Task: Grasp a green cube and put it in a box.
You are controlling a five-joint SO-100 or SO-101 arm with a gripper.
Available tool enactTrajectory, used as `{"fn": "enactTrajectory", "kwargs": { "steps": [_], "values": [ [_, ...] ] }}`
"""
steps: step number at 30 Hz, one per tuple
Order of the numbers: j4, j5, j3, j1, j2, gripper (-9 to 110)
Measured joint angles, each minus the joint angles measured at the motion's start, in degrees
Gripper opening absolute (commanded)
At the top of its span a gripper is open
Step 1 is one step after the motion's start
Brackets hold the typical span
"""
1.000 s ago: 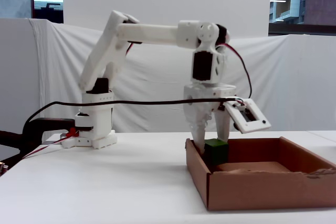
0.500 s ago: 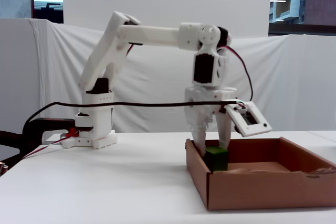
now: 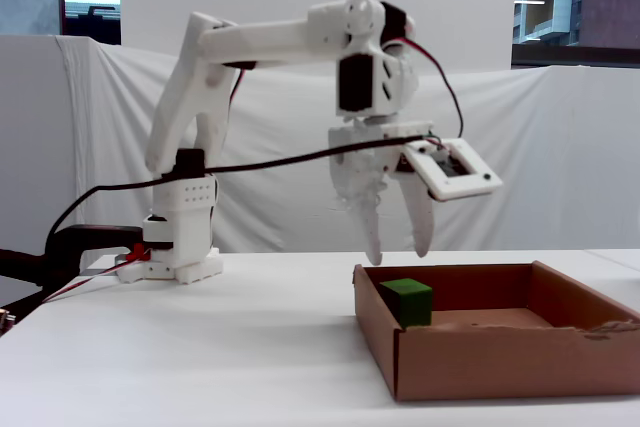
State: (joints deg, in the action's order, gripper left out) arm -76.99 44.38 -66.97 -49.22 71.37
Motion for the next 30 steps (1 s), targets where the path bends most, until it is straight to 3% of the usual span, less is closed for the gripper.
{"fn": "enactTrajectory", "kwargs": {
  "steps": [11, 22, 30],
  "values": [
    [-0.35, -0.18, -23.12, 10.2, 31.29, 21],
    [0.18, -0.18, -51.24, 36.21, 63.81, 21],
    [6.15, -0.18, -74.79, 46.41, 81.74, 21]
  ]
}}
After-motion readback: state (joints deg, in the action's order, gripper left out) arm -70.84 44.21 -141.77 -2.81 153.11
